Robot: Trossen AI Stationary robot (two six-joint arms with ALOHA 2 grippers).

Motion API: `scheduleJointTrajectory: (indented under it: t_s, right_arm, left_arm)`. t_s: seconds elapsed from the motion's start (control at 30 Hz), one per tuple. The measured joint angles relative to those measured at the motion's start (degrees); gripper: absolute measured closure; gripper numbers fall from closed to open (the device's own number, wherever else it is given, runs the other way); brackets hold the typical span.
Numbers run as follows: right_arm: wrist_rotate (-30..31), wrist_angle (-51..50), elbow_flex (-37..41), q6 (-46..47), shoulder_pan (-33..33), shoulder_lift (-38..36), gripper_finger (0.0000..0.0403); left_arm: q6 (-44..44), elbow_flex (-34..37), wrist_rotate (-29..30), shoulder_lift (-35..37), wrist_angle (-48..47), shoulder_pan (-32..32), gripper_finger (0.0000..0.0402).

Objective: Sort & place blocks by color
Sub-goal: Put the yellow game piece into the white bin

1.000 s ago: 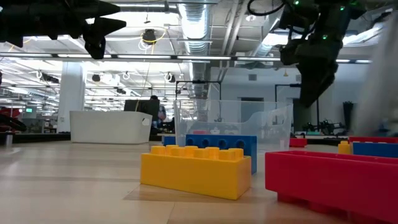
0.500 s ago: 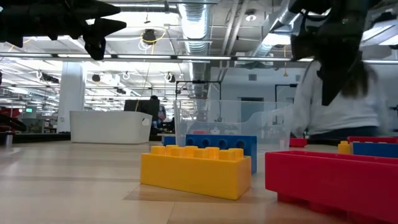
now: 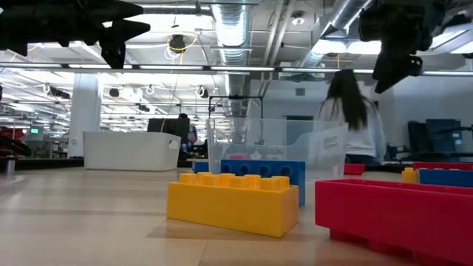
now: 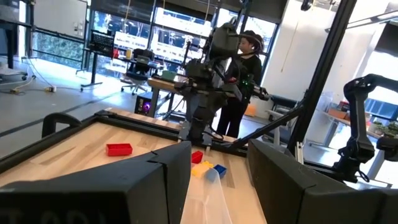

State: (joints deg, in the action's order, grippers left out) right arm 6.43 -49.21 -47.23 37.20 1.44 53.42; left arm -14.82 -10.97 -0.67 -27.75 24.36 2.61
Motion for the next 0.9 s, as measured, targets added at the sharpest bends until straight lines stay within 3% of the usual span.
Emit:
scheduleJointTrajectory:
  t_s: [0.33,0.9]
  right_arm:
    - [-4.35,7.43,13.02,4.78,1.89,-1.43,0.0154]
    - [-3.39,-2.64,13.26,9.33,6.07,-1.22,0.0154]
  left_arm:
    - [0.01,-0.01,0.0,0.0,0.0,-0.02,0.0255]
    - [0.08,-0.01,1.36,0.0,-0.06,-0.02,0.0255]
